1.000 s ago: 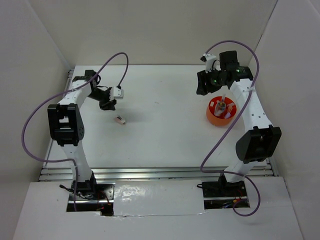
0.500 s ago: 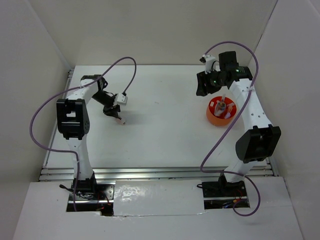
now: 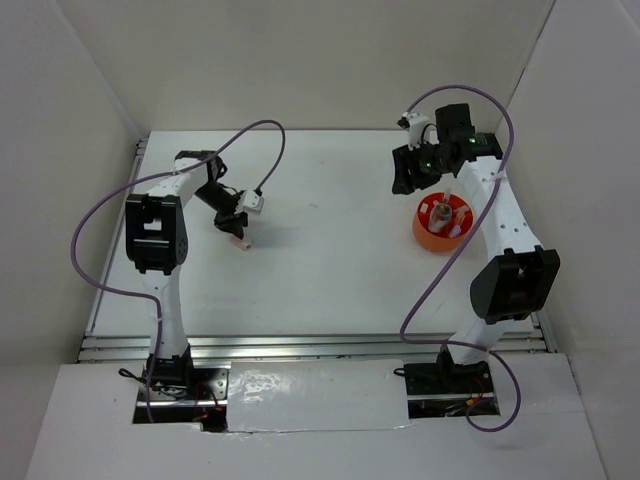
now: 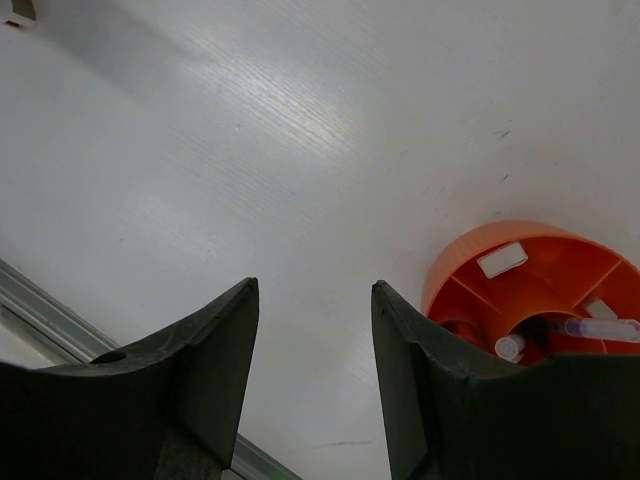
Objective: Sort the stationery into containers
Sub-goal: Pick up the stapler from the center of the board.
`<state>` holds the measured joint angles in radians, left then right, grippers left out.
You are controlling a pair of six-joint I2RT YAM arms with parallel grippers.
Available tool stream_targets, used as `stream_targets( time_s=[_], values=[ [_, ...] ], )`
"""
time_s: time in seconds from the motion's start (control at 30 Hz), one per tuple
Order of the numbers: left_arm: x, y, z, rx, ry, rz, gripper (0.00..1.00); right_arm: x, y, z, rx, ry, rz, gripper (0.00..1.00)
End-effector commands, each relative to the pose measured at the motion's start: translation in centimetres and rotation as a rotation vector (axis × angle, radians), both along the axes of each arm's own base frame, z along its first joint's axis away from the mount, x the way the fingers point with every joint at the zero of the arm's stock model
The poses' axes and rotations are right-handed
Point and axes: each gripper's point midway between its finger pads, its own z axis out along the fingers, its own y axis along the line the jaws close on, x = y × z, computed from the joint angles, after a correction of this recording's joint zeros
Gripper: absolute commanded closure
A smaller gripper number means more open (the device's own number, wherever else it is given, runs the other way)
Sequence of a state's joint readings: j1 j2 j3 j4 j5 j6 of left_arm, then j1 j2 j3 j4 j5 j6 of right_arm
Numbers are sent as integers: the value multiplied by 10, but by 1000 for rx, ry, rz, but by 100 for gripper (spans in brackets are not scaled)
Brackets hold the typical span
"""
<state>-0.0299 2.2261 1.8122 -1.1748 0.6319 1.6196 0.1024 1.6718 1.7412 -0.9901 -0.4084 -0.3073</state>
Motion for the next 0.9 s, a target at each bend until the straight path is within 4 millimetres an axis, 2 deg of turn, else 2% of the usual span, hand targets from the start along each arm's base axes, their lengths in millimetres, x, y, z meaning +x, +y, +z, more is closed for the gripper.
stream_targets(
  time_s=[0.0, 0.2, 0.37, 0.43, 0.47, 0.5, 0.57, 0.67, 0.7, 0.77, 0.8, 0.87],
  values=[
    [3, -5, -4, -5, -6, -43, 51, -3, 3, -4, -1, 19, 24, 44],
    [2, 0, -16, 50, -1, -61, 69, -2, -1, -3, -7, 15, 18, 45],
    [-13, 5, -26, 95, 67, -81, 75, -3, -2, -2, -9, 16, 19, 45],
    [-15, 7, -26, 105, 71, -78, 81, -4, -2, -1, -9, 13, 21, 45],
    [-17, 7, -27, 107, 79, -74, 90, -4, -2, -1, -9, 13, 22, 46],
    [-16, 6, -27, 99, 75, -65, 94, -5, -2, 0, -7, 12, 22, 46],
    [-8, 2, -17, 70, 52, -8, 100, -6, -1, 4, 0, 6, 24, 47],
    [2, -12, 12, -41, 60, 131, 100, -9, 3, 10, 15, -4, 25, 47],
    [11, -20, 31, -112, 25, 168, 100, -10, 4, 15, 31, -13, 26, 47],
    [14, -28, 50, -174, 92, 325, 100, -12, 10, 20, 54, -24, 31, 47],
    [31, -32, 73, -220, 8, 370, 100, -15, 15, 28, 85, -32, 31, 47],
    [28, -37, 98, -278, 54, 549, 100, -17, 21, 33, 121, -44, 30, 46]
  ],
)
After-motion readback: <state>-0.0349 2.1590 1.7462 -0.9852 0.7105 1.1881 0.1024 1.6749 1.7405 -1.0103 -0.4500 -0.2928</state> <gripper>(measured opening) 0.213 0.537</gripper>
